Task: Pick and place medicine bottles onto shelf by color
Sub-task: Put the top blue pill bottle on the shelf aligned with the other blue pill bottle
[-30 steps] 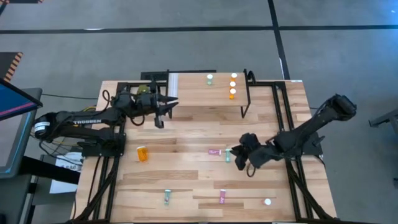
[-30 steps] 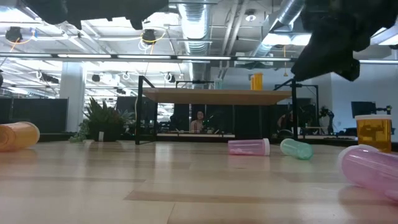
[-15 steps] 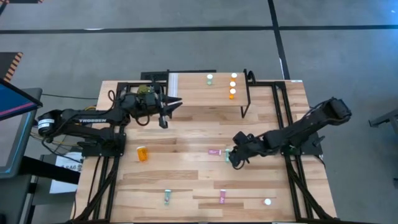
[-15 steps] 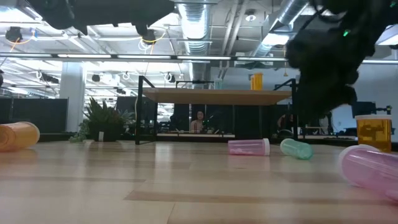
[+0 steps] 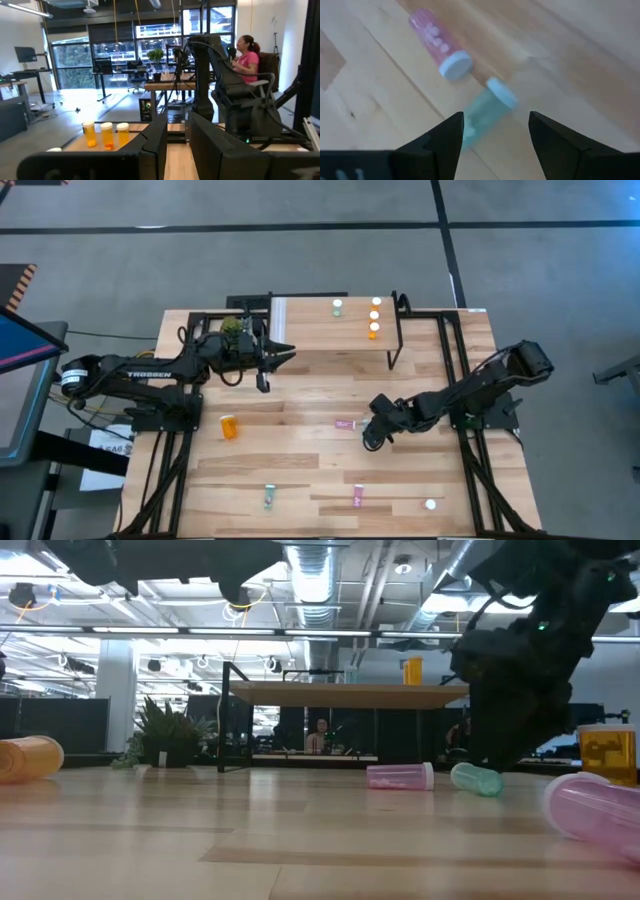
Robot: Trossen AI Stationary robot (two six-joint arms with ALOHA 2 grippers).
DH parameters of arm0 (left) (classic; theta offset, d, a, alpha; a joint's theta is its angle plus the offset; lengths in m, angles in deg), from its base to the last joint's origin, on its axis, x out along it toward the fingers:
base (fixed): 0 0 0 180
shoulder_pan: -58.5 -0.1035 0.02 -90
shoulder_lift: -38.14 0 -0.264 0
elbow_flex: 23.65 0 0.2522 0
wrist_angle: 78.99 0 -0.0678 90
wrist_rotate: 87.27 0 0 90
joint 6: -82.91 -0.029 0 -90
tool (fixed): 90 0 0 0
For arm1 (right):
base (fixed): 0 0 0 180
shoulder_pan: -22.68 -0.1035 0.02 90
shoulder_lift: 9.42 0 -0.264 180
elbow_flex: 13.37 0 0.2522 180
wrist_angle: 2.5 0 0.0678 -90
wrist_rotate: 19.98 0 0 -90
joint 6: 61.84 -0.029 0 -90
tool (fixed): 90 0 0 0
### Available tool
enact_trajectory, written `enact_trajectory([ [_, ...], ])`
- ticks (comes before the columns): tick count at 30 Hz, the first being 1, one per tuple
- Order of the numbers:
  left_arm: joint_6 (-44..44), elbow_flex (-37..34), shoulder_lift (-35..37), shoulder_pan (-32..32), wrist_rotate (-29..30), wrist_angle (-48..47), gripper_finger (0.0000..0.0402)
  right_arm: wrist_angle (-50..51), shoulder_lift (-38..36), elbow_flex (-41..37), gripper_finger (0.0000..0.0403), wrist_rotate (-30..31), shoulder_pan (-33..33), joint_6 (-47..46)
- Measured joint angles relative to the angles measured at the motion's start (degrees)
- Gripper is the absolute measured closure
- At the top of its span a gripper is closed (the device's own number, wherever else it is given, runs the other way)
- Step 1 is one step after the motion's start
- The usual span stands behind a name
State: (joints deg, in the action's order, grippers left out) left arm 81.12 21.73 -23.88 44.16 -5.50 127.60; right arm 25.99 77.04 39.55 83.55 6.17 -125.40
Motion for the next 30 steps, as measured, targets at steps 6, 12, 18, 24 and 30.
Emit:
enact_trajectory([
  [6,0.74,0.02,0.0,1.33,1.47,-0.01,0.0335,-0.62,3.61,1.97,0.0154,-1.33,-0.34,0.78],
  [12,1.62,0.02,0.0,2.96,2.64,-1.18,0.0335,1.93,7.61,4.76,0.0154,-2.85,-0.73,6.67],
  [18,1.62,0.02,0.0,5.08,5.22,-1.88,0.0335,10.07,9.31,8.16,0.0154,-3.43,-0.78,11.61],
  [24,1.62,0.04,0.0,6.08,5.43,-2.56,0.0335,14.94,9.48,9.92,0.0172,-4.44,-0.74,17.23],
  [30,1.62,0.04,-0.02,7.64,5.06,-3.99,0.0335,17.19,9.48,10.09,0.0217,-4.49,-0.74,19.93],
])
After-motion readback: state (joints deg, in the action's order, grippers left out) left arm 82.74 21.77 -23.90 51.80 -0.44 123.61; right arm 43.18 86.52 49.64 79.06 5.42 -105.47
